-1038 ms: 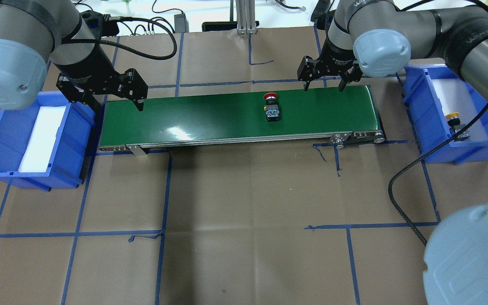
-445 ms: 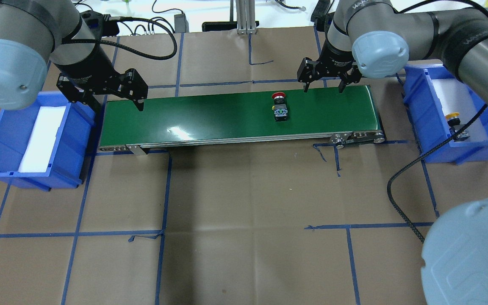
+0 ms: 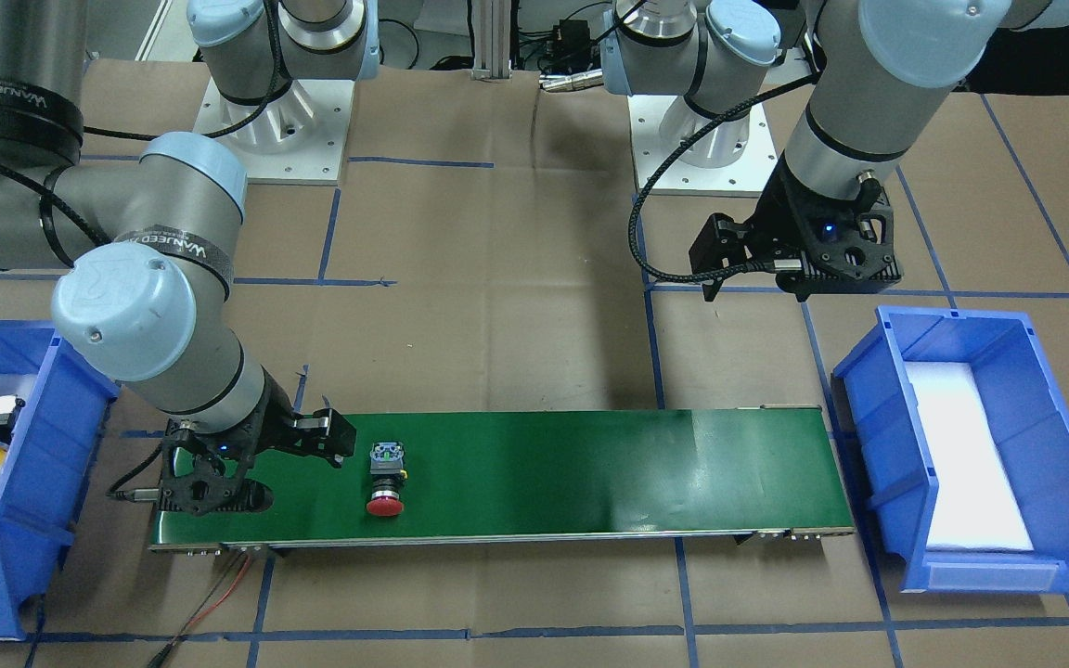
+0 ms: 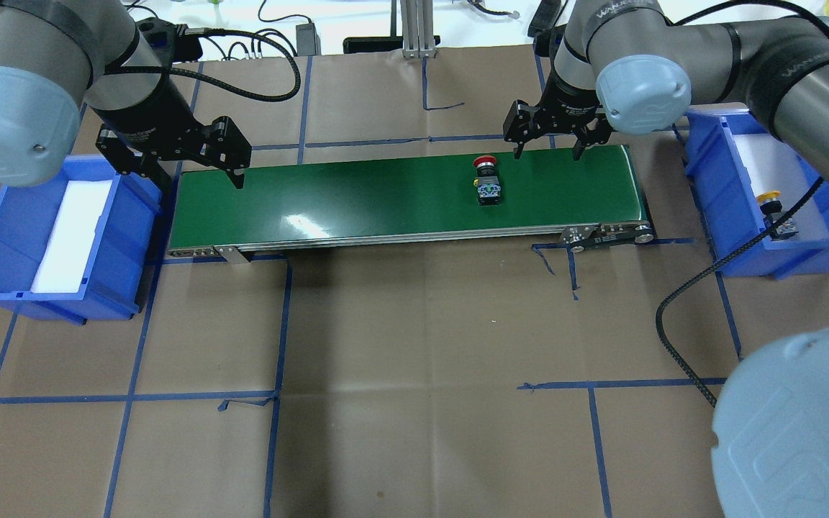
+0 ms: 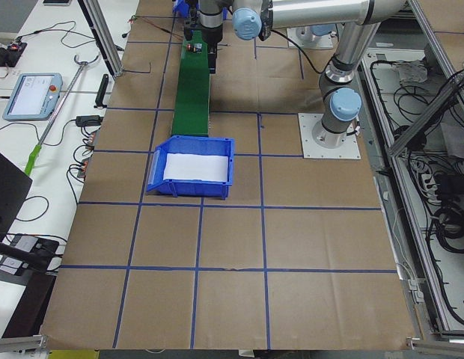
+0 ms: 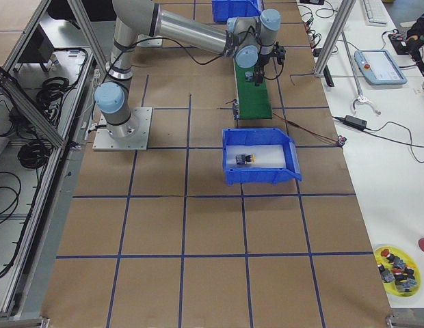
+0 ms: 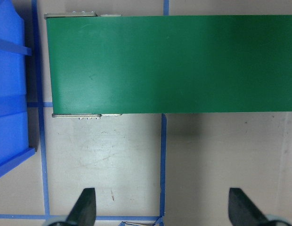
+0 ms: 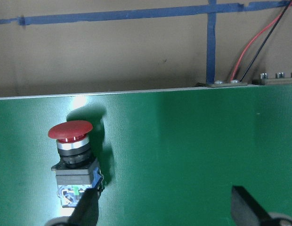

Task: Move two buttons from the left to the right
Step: 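Lower the right gripper over the red button on the belt, then close the right gripper around the red-capped button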

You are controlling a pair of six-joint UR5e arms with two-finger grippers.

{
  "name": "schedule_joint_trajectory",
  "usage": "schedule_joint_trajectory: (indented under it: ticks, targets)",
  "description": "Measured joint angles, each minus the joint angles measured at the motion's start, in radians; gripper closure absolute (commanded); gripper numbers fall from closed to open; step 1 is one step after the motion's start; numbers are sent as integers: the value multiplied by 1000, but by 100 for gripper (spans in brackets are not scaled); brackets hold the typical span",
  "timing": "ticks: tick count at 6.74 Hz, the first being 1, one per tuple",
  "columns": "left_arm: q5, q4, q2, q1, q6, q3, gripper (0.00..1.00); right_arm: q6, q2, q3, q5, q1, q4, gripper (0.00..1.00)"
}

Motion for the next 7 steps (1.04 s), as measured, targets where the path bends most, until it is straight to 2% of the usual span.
schedule_joint_trajectory:
  ticks: [7]
  targets:
    - [0,0,0,-1,0,0,0,4,47,-2,6,0,-32,0]
